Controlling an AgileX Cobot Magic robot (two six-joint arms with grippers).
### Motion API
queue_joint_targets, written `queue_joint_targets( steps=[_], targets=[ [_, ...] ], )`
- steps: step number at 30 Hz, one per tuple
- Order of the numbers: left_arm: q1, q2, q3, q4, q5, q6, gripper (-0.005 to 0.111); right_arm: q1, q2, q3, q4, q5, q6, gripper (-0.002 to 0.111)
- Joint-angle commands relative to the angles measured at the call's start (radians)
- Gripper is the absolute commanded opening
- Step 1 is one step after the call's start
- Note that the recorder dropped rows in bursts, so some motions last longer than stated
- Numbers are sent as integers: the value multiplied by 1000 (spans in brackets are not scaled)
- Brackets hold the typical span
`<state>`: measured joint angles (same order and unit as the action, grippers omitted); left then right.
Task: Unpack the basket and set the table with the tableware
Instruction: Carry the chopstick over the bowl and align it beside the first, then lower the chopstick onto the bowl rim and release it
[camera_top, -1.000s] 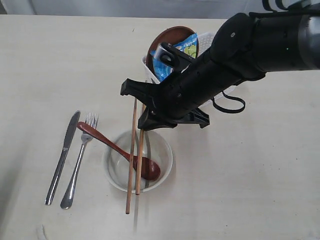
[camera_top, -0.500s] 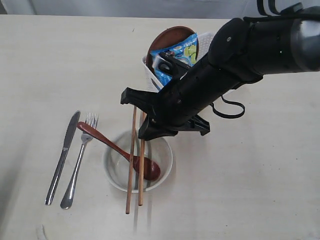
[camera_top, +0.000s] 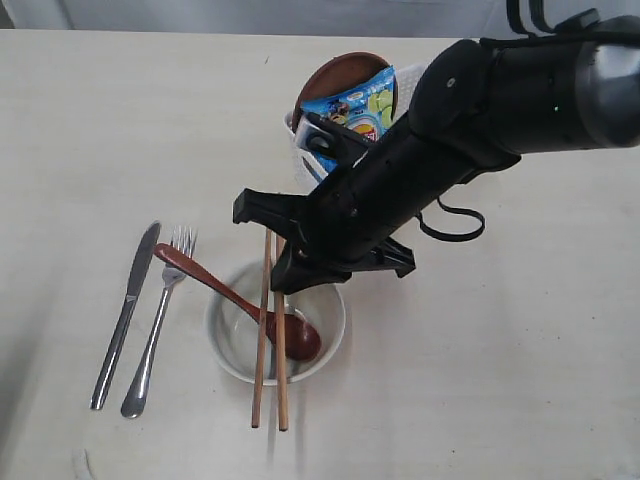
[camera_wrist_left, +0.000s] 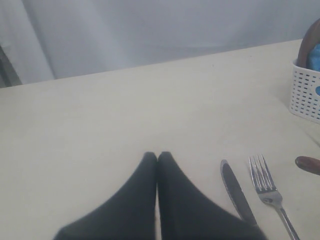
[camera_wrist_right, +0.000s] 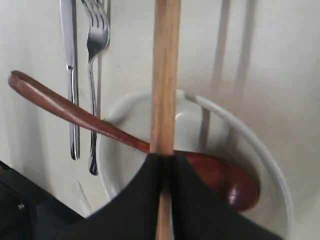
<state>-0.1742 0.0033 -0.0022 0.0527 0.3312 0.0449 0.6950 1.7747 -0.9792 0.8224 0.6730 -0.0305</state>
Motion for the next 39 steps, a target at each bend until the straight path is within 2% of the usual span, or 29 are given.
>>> queue_joint_targets(
  steps=[1, 5, 21, 23, 27, 29, 39],
  targets=[
    [2, -3, 2, -1, -6, 0, 0, 17, 1, 3, 7, -74, -16, 0],
    [2, -3, 2, -1, -6, 0, 0, 16, 6, 3, 5, -119, -13, 0],
    [2, -3, 2, -1, -6, 0, 0, 16, 59, -10, -1, -56, -27, 0],
    [2, -3, 2, -1, -6, 0, 0, 16, 59, -10, -1, -56, -38, 6],
    [2, -3, 2, -1, -6, 0, 0, 16, 59, -10, -1, -54, -38, 35],
    [2, -3, 2, -1, -6, 0, 0, 16, 58, -10, -1, -54, -40, 45],
    [2, -3, 2, -1, -6, 0, 0, 28, 33, -43, -1, -9, -124, 46]
  ],
)
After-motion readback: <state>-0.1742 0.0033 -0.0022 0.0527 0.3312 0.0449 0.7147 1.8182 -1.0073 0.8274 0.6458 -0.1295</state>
